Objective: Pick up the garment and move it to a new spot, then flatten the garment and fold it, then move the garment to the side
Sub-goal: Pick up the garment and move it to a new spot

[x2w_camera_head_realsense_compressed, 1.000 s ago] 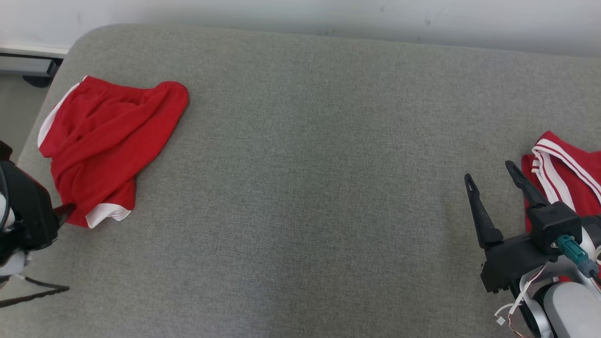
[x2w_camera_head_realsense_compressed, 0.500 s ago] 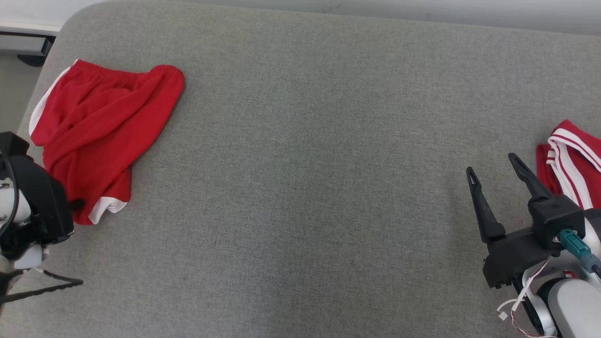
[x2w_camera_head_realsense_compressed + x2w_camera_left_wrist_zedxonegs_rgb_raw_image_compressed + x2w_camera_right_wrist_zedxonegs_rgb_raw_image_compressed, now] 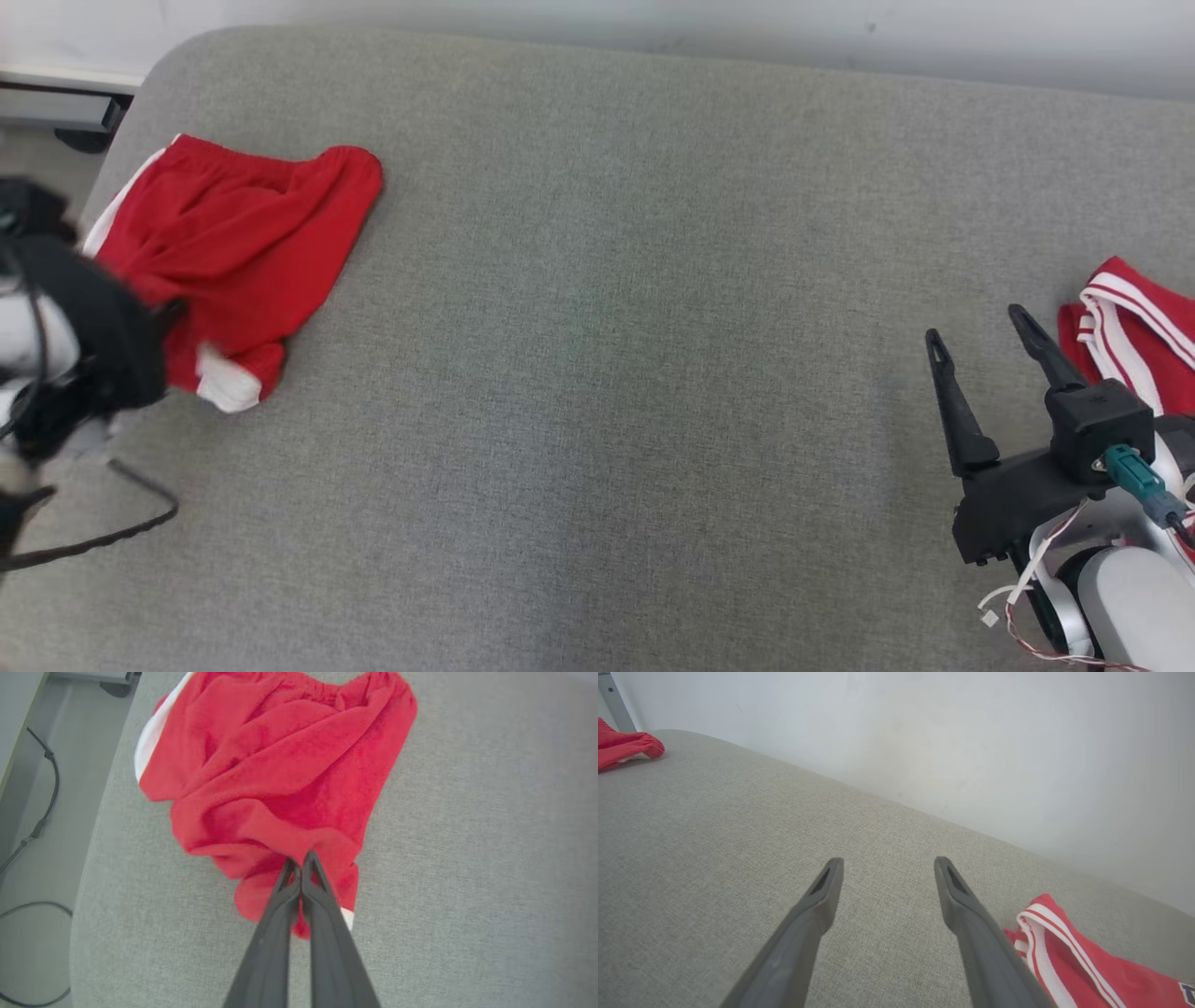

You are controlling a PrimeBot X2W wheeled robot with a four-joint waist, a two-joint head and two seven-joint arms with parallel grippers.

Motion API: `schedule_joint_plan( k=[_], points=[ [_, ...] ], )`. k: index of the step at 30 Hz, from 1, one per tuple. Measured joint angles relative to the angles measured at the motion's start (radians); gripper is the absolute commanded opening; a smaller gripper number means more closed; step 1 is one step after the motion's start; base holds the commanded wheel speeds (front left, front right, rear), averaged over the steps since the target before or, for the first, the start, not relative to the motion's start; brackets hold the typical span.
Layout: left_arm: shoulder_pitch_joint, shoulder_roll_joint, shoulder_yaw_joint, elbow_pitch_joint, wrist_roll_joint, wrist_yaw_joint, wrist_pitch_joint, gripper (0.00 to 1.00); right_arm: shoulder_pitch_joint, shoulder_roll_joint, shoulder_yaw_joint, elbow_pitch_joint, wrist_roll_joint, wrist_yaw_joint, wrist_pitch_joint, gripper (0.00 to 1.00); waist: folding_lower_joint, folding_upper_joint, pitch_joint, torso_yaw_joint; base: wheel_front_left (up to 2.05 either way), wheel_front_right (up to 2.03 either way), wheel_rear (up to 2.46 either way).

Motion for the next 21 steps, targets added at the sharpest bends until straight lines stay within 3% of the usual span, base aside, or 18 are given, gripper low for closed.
schedule_joint_plan(
  k=[7, 15, 21],
  points=[
    [-0.049, -0.059, -0.105, -0.196, -0.051, 0.0, -0.074, 0.0, -0.004, 0.045, 0.007, 0.053, 0.027, -0.003, -0.027, 1.0, 0.0, 0.0, -0.048, -0.01, 0.0, 0.0, 0.0],
    [0.015, -0.11, -0.236, -0.384, -0.115, 0.0, -0.154, 0.0, 0.001, 0.056, -0.004, 0.094, 0.062, -0.002, -0.068, 1.0, -0.0001, -0.0001, -0.11, -0.04, 0.0, 0.0, 0.0],
    [0.063, -0.201, -0.286, -0.452, -0.144, 0.0, -0.216, 0.0, 0.02, 0.065, -0.008, 0.085, 0.07, -0.002, -0.081, 1.0, -0.0001, -0.0001, -0.126, -0.076, 0.0, 0.0, 0.0]
  ],
)
